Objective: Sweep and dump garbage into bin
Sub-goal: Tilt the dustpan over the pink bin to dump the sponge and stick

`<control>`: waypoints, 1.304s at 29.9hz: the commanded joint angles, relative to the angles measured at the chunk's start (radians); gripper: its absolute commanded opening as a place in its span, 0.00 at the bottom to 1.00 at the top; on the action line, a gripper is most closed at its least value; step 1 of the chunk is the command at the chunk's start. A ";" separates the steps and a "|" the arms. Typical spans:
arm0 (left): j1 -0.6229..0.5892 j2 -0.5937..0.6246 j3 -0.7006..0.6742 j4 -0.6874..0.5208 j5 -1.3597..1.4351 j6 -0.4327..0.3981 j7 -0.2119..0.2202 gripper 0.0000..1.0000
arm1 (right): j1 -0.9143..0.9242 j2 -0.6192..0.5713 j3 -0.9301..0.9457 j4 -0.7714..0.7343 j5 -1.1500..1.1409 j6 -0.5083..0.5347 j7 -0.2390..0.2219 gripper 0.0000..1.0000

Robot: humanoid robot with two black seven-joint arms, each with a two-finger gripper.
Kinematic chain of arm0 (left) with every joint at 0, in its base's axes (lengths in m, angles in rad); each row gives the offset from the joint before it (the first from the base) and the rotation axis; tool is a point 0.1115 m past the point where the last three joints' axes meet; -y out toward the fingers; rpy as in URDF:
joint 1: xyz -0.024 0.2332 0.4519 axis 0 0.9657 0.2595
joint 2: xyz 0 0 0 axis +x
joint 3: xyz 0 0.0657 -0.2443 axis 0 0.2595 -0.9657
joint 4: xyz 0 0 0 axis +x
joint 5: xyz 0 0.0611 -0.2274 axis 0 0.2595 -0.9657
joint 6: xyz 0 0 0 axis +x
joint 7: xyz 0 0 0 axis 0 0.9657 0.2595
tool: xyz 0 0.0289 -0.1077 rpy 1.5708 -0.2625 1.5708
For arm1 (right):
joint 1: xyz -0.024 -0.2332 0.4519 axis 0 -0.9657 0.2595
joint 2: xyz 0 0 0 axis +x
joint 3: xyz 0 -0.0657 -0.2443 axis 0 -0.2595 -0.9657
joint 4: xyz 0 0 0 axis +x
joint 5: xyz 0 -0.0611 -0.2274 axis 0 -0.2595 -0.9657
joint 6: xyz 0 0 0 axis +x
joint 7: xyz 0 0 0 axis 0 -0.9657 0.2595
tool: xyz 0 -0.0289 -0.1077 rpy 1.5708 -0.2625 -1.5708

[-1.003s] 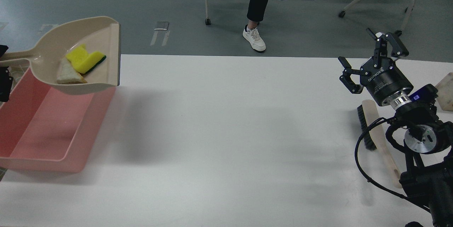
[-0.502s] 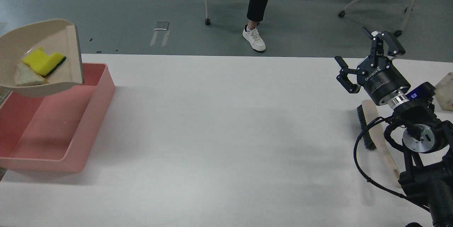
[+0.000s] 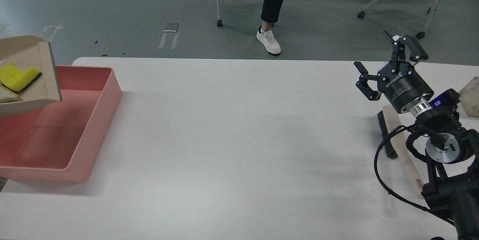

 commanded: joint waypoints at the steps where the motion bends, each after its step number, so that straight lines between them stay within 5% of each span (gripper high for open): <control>1: 0.008 0.002 0.000 0.005 0.048 0.000 -0.001 0.08 | 0.001 0.000 0.000 0.000 -0.001 0.000 0.000 0.99; 39: 0.006 0.177 0.005 -0.030 0.272 0.000 -0.001 0.07 | 0.001 0.003 0.003 0.034 0.002 0.000 0.001 0.99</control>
